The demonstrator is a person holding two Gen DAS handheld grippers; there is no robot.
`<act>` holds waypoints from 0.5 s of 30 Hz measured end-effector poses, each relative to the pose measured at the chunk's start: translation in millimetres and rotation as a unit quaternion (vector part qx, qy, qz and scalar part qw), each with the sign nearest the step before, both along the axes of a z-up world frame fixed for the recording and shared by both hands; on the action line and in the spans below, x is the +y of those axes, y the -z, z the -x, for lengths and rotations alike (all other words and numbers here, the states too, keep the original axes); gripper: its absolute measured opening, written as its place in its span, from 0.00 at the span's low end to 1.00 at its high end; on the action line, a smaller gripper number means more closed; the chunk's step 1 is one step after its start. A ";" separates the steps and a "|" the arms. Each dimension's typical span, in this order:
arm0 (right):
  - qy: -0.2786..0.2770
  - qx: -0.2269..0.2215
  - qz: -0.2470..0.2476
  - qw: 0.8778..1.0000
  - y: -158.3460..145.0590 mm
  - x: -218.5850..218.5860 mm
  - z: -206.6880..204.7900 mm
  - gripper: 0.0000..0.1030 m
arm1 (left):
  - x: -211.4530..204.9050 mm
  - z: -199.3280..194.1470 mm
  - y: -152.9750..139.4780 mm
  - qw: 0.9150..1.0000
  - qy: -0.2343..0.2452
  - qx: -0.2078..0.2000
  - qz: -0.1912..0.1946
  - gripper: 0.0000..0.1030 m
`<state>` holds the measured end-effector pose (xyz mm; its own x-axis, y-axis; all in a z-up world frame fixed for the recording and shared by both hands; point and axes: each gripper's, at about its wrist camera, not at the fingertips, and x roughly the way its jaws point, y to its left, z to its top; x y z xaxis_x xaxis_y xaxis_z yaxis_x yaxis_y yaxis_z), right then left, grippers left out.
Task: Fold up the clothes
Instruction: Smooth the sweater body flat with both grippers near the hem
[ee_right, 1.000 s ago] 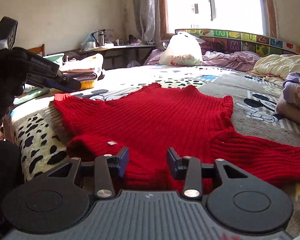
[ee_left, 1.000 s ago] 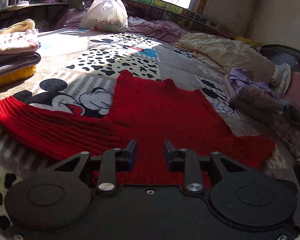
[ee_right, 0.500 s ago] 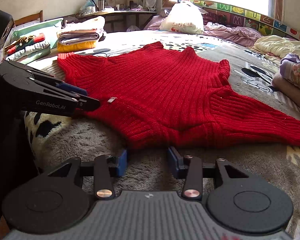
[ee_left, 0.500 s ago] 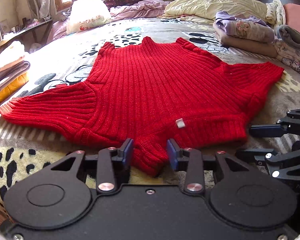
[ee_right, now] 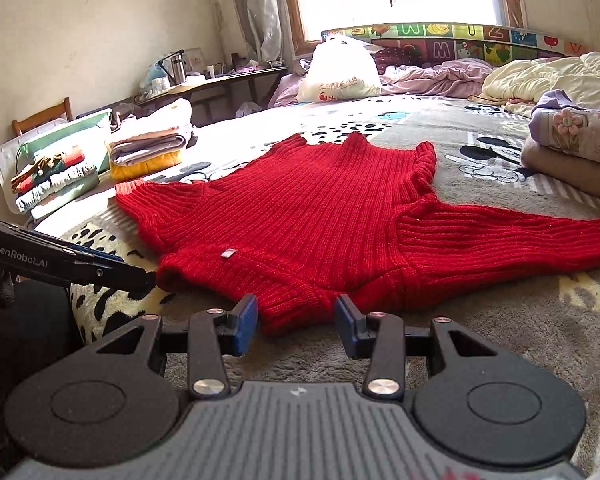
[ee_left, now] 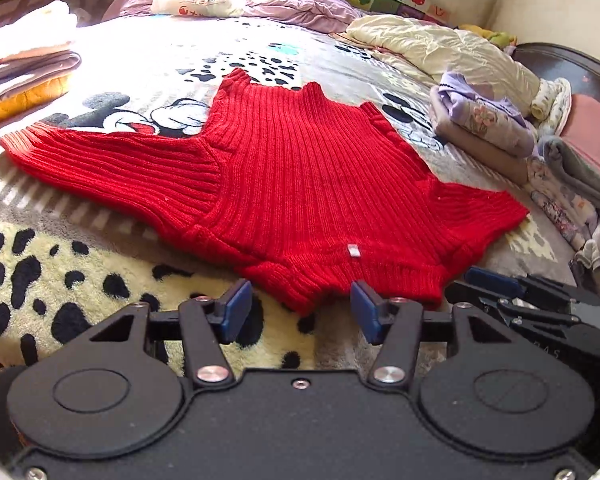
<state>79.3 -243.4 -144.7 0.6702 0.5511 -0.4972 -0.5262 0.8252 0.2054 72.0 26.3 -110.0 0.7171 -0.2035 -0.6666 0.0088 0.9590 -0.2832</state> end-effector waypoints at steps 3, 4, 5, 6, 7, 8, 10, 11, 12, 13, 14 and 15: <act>0.010 0.007 -0.001 1.000 -2.3 -0.3 -11.8 0.42 | 14.4 -20.6 -3.7 1.000 -0.017 0.000 0.022 0.51; 0.012 0.009 0.002 1.000 -4.0 0.4 -16.0 0.42 | 19.7 -29.4 -6.1 0.999 -0.022 -0.004 0.033 0.51; 0.013 0.010 0.007 1.000 -6.4 1.9 -21.7 0.42 | 23.6 -38.6 -8.8 0.999 -0.025 -0.009 0.042 0.51; 0.014 0.010 0.012 1.000 -8.9 3.5 -27.8 0.42 | 26.4 -47.3 -11.3 0.998 -0.026 -0.014 0.047 0.51; 0.016 0.009 0.018 1.000 -12.0 5.4 -35.1 0.42 | 28.6 -57.2 -14.1 0.998 -0.026 -0.021 0.047 0.51; 0.017 0.010 0.019 1.000 -15.9 7.0 -44.0 0.42 | 30.4 -66.9 -16.7 0.998 -0.026 -0.030 0.043 0.51; 0.019 0.009 0.022 1.000 -24.6 11.8 -64.4 0.42 | 35.0 -87.0 -18.6 0.998 -0.022 -0.040 0.046 0.51; 0.019 0.007 0.025 0.999 -29.1 15.7 -75.9 0.42 | 37.2 -99.5 -18.5 0.997 -0.019 -0.044 0.053 0.51; 0.017 0.005 0.028 0.999 -33.1 20.0 -87.8 0.42 | 38.1 -111.3 -18.1 0.997 -0.018 -0.046 0.057 0.51; 0.016 0.003 0.031 0.999 -36.0 25.1 -100.0 0.42 | 38.7 -122.9 -17.5 0.997 -0.017 -0.049 0.061 0.51; 0.014 0.000 0.033 0.999 -38.5 29.9 -111.1 0.42 | 38.9 -134.1 -16.3 0.997 -0.015 -0.048 0.065 0.51; 0.012 -0.001 0.030 0.999 -39.6 34.1 -120.1 0.42 | 38.8 -145.0 -14.7 0.996 -0.012 -0.046 0.071 0.51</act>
